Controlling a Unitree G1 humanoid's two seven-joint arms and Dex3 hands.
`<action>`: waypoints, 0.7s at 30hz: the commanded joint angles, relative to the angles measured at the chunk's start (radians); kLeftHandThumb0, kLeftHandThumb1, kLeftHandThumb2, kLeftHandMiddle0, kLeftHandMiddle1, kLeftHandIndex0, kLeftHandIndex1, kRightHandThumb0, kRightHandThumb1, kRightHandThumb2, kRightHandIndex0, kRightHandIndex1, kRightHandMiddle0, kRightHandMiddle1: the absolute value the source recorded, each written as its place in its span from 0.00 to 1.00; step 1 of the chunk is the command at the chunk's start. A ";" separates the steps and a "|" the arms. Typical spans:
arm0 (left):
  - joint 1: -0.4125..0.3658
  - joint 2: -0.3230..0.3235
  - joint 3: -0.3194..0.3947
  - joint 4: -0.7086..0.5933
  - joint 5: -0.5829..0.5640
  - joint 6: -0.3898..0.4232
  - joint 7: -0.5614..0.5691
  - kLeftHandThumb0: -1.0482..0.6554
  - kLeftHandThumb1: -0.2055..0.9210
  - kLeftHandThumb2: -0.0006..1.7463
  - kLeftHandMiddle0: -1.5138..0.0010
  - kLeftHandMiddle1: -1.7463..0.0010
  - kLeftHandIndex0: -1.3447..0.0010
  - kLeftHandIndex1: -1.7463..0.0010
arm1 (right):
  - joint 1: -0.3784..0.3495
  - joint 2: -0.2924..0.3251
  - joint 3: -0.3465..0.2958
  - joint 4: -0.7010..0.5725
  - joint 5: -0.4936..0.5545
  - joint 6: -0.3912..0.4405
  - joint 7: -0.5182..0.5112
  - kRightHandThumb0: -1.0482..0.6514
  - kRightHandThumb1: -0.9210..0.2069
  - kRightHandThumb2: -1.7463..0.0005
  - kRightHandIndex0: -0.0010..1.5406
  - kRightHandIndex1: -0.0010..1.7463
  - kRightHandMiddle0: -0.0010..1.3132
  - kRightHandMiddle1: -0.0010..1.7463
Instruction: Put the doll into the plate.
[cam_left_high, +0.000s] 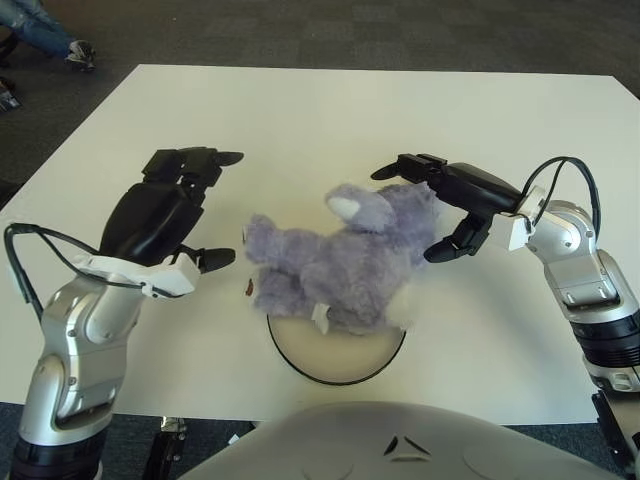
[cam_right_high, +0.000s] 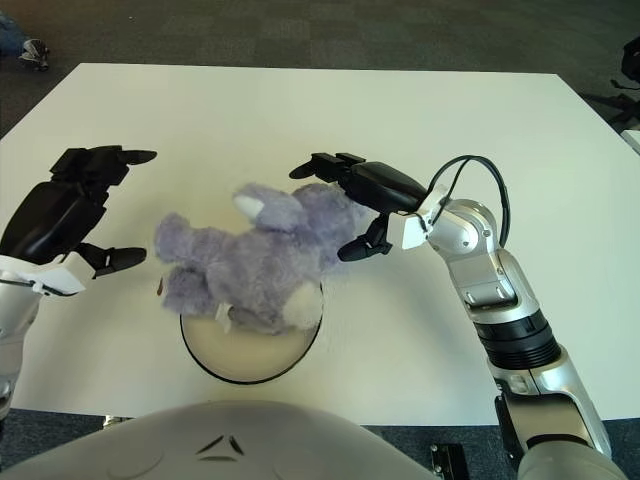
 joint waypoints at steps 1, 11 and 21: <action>-0.007 0.028 0.048 -0.054 -0.044 0.036 -0.056 0.36 0.35 0.63 1.00 0.74 1.00 0.56 | -0.012 -0.011 -0.014 -0.002 -0.011 -0.003 -0.008 0.36 0.66 0.36 0.03 0.33 0.00 0.46; 0.007 0.033 0.077 -0.069 -0.154 0.016 -0.084 0.12 0.71 0.41 1.00 0.73 1.00 0.64 | -0.017 -0.013 -0.011 0.000 -0.013 -0.003 -0.003 0.35 0.65 0.36 0.03 0.33 0.00 0.47; 0.001 0.018 0.091 -0.055 -0.203 -0.012 -0.059 0.04 0.85 0.32 0.99 0.76 1.00 0.66 | -0.014 -0.025 -0.023 -0.008 -0.032 0.013 -0.005 0.31 0.62 0.39 0.02 0.32 0.00 0.42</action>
